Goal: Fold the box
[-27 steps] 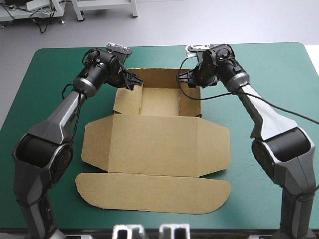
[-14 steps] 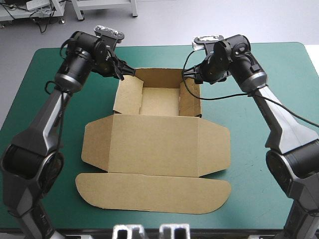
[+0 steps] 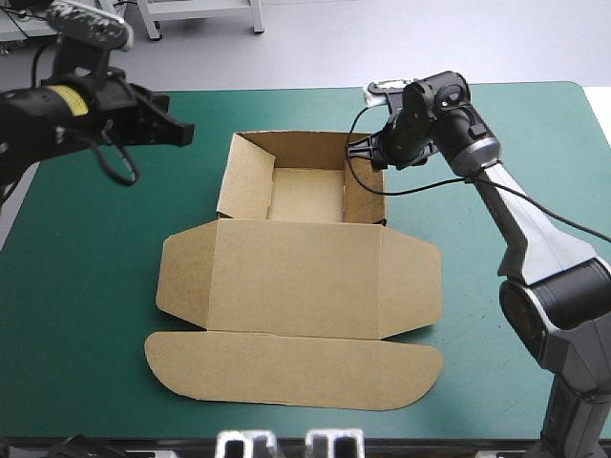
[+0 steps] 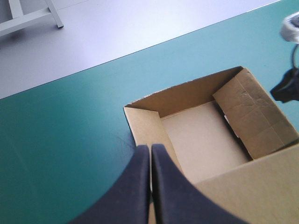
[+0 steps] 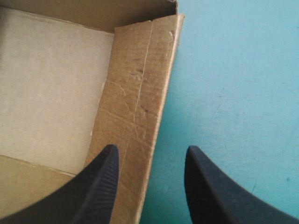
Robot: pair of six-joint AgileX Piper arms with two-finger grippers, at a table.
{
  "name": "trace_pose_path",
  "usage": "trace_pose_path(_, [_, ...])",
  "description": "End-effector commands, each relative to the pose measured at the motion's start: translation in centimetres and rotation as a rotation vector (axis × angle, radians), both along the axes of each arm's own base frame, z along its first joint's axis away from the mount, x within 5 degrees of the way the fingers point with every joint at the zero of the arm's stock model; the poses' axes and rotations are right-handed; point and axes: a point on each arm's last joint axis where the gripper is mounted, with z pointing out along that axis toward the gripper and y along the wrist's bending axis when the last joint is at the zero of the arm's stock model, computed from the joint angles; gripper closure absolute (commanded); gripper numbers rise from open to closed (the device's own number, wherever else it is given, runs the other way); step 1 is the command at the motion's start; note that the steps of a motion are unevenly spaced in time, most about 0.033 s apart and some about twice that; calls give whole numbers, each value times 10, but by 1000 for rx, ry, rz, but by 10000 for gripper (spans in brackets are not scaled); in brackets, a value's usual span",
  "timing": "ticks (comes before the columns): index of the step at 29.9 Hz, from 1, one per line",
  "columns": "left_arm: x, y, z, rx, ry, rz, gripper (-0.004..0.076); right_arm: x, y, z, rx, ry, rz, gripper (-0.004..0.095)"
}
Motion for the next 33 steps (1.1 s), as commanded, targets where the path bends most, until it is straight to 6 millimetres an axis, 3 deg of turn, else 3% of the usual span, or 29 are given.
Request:
trace_pose_path(1, [-42,14,-2,-10,10,-13,734,4,-1,11,32,-62,-7,542])
trace_pose_path(11, [-120,55,-75,107,79,38,734,26,14,-40,38,48,9,566])
trace_pose_path(13, [-135,61,-84,106,70,42,734,27,18,-46,49,75,43,642])
trace_pose_path(17, [-163,72,-105,92,53,41,734,23,17,-51,17,139,66,924])
trace_pose_path(25, [-195,84,-168,69,105,63,734,8,-2,-7,-6,22,57,927])
trace_pose_path(28, [-203,86,-194,48,135,71,734,2,-25,18,2,-37,15,927])
trace_pose_path(33, [-213,87,-217,-19,162,75,734,-10,-78,49,-23,-114,-60,928])
